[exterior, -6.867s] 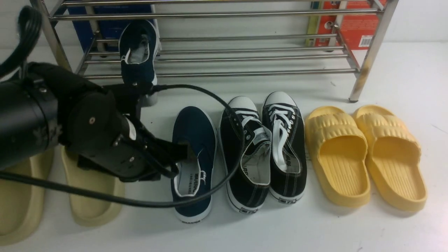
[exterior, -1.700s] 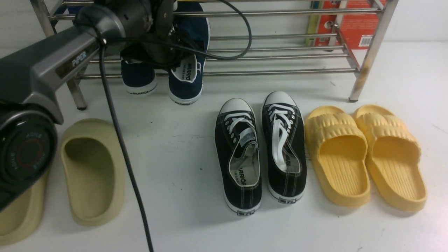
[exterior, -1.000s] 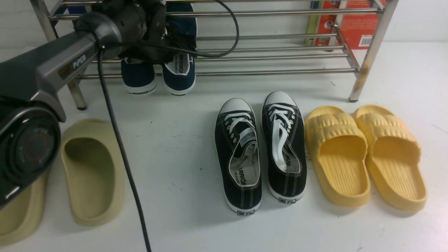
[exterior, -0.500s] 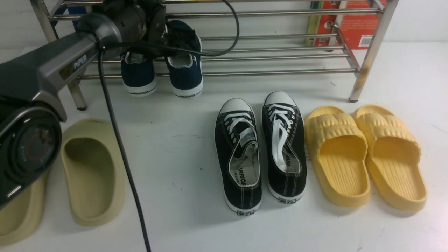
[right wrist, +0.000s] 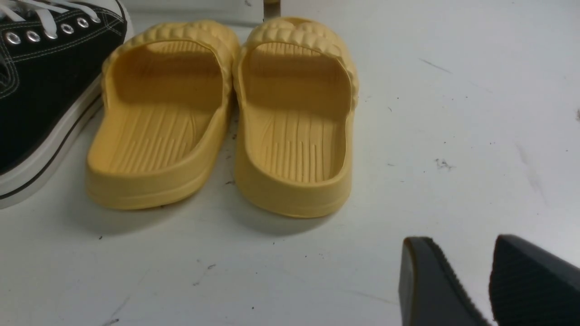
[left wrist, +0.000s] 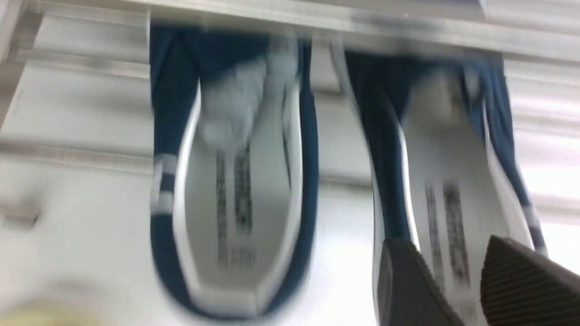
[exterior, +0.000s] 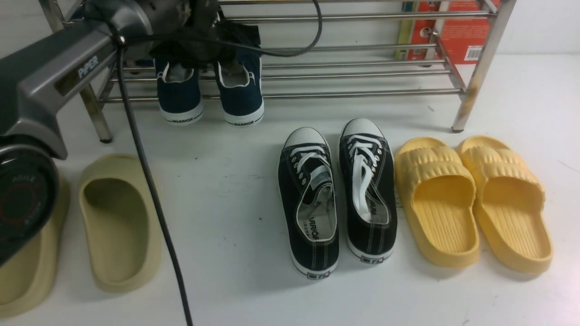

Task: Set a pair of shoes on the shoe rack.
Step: Use the left arm to put a shoe into the shoe rack

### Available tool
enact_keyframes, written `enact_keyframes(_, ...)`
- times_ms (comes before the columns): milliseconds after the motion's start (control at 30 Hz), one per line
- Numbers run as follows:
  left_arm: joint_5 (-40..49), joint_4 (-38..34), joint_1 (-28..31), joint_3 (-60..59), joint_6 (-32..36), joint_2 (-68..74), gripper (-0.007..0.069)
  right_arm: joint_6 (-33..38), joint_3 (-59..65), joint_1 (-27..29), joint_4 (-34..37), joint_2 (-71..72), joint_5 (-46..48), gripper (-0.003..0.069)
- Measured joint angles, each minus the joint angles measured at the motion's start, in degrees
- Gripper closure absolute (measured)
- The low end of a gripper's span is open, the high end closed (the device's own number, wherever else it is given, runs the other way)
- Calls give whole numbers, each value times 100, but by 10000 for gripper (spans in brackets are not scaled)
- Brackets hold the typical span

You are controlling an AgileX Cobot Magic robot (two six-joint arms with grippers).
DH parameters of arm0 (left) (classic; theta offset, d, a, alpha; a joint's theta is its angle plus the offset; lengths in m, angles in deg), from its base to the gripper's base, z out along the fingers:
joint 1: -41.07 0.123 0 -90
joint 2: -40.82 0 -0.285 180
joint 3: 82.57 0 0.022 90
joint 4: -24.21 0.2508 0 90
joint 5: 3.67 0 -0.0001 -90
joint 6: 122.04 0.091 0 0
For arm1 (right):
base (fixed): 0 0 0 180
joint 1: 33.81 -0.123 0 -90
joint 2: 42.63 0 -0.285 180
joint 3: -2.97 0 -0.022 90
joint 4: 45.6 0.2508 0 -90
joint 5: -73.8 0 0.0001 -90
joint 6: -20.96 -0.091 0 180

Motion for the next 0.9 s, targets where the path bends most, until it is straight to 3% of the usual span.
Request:
enact_keyframes(167, 1033, -48, -374, 0, 185, -302, 445, 0, 0, 0, 0, 0, 0, 413)
enact_keyframes(400, 1305, -426, -563, -740, 635, -1233, 533, 0, 0, 0, 0, 0, 0, 413)
enact_keyframes(600, 237, -1535, -615, -2276, 1174, -1572, 638, 0, 0, 0, 0, 0, 0, 413)
enact_keyframes(900, -774, -1163, -559, -2101, 1120, -547, 638, 0, 0, 0, 0, 0, 0, 413)
